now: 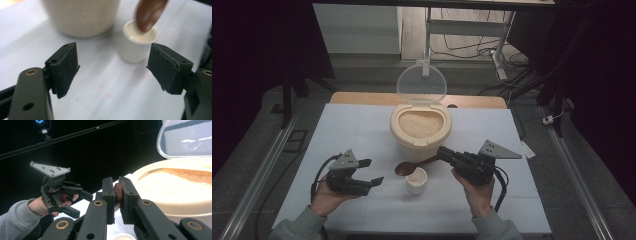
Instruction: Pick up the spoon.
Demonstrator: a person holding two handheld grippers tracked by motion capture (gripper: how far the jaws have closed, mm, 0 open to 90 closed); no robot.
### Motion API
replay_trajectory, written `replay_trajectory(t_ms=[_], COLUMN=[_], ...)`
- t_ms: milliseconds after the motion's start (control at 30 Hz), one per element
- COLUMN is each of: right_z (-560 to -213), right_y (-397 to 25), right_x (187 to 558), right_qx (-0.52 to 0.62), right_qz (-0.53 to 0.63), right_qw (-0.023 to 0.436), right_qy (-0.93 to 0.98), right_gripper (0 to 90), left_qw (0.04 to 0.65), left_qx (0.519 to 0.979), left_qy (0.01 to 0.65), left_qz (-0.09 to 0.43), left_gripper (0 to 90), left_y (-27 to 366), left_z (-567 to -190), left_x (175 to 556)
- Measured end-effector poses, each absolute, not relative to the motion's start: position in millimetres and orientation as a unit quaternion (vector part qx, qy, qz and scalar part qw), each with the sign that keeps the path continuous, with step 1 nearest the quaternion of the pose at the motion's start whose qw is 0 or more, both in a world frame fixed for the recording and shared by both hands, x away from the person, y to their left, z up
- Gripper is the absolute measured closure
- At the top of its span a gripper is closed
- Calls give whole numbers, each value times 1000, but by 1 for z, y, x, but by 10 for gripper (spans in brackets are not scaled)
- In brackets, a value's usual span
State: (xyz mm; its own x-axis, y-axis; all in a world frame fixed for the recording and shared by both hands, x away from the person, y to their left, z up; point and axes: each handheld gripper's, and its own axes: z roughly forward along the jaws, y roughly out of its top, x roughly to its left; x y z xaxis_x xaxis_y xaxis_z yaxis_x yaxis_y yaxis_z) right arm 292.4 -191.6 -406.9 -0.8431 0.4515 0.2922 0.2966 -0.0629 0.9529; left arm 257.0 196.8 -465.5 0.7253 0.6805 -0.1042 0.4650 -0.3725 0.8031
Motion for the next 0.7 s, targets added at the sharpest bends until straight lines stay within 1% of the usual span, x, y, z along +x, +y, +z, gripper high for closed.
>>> replay_trajectory(t_ms=[100,300,700], right_z=[-405,-402,-394], right_y=[-198,-202,-215], right_x=[292,291,288], right_qx=[277,275,277], right_qz=[679,683,691], right_qw=[64,72,90], right_qy=[677,673,662], right_gripper=[827,827,827], left_qw=[434,430,421], left_qx=[815,812,814], left_qy=[364,371,374], left_qz=[126,134,141], left_gripper=[230,227,220], left_y=[208,223,228], left_z=[-472,-480,-488], left_x=[254,248,249])
